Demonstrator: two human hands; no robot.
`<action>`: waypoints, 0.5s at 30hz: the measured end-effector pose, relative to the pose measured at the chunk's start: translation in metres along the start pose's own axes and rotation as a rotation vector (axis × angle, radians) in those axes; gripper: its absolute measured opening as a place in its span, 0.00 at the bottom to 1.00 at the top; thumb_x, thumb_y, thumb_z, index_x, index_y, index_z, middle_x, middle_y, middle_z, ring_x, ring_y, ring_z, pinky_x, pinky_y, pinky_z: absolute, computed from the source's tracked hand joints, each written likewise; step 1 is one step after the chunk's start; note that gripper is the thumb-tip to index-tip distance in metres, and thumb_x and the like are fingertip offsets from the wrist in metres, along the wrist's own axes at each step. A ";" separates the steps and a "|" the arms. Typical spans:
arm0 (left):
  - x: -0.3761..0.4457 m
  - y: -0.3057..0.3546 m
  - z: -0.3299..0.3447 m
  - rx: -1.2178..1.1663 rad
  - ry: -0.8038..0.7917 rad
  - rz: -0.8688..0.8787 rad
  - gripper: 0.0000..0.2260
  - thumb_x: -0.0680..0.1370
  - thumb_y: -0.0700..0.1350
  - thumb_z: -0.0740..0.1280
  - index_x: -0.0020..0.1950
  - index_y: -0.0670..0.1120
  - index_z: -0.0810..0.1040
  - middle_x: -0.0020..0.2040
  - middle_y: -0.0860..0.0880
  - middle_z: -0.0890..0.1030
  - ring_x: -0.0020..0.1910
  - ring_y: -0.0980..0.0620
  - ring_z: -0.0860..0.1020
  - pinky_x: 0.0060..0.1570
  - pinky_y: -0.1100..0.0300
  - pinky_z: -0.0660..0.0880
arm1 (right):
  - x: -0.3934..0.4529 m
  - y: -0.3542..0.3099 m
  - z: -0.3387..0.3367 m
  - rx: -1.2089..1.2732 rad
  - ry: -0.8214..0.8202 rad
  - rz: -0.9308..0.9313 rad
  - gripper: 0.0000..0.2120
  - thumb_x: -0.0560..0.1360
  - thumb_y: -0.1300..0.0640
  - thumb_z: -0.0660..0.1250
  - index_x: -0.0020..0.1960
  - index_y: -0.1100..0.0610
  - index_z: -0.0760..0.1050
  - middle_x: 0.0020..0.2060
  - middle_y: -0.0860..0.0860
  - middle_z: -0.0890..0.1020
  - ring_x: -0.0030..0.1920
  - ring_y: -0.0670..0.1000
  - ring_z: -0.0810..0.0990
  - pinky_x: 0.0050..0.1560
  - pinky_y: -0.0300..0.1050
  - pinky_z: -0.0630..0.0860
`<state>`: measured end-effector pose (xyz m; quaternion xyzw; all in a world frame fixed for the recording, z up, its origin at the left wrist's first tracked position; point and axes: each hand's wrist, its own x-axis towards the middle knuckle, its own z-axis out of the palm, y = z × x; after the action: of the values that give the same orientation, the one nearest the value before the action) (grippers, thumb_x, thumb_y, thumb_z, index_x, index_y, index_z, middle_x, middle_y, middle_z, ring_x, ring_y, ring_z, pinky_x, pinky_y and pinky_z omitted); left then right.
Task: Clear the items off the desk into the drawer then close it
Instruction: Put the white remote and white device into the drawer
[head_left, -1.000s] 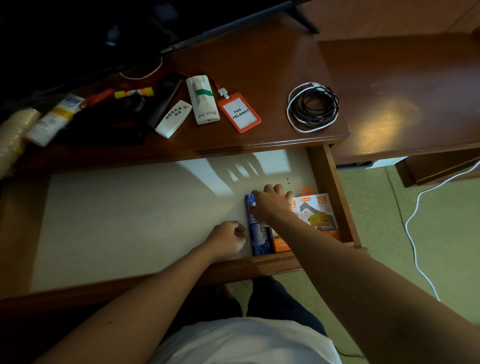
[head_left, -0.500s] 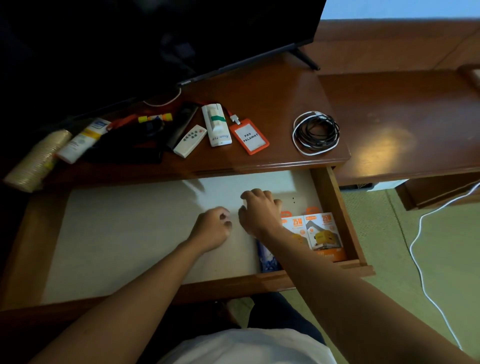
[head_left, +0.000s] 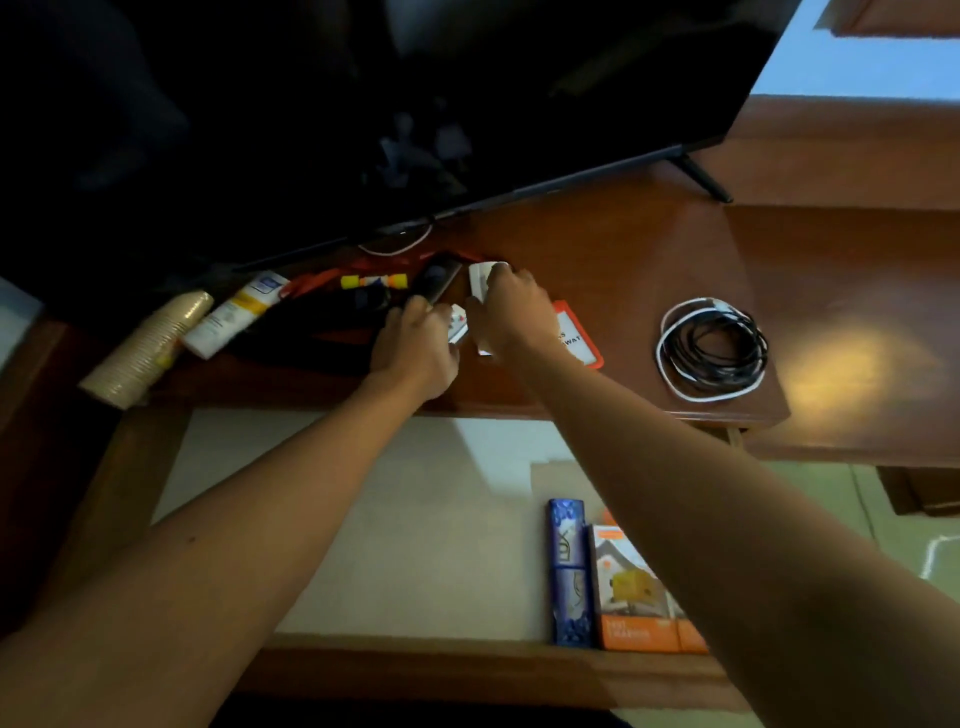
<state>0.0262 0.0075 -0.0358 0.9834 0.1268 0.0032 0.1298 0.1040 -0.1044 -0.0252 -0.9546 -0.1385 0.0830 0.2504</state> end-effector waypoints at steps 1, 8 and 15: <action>0.004 0.002 0.000 0.037 -0.031 -0.006 0.19 0.77 0.47 0.68 0.67 0.45 0.75 0.63 0.41 0.74 0.62 0.37 0.73 0.58 0.46 0.74 | 0.011 -0.001 0.001 -0.047 -0.028 0.013 0.23 0.79 0.49 0.66 0.69 0.59 0.68 0.63 0.61 0.75 0.62 0.65 0.76 0.60 0.59 0.76; 0.015 0.001 0.013 0.107 -0.097 -0.053 0.19 0.78 0.49 0.68 0.66 0.45 0.73 0.64 0.41 0.74 0.63 0.39 0.73 0.61 0.48 0.73 | 0.045 0.000 0.010 -0.209 -0.162 0.085 0.33 0.75 0.49 0.72 0.73 0.60 0.63 0.66 0.63 0.72 0.64 0.66 0.75 0.60 0.57 0.77; 0.016 0.000 0.009 -0.024 -0.036 -0.028 0.12 0.77 0.43 0.69 0.58 0.41 0.78 0.56 0.39 0.78 0.57 0.39 0.77 0.55 0.48 0.77 | 0.055 0.002 0.019 -0.205 -0.132 0.117 0.30 0.75 0.51 0.73 0.69 0.59 0.63 0.61 0.62 0.76 0.61 0.64 0.77 0.57 0.57 0.79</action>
<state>0.0416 0.0092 -0.0449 0.9798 0.1383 -0.0148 0.1438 0.1522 -0.0806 -0.0473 -0.9741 -0.1065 0.1457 0.1365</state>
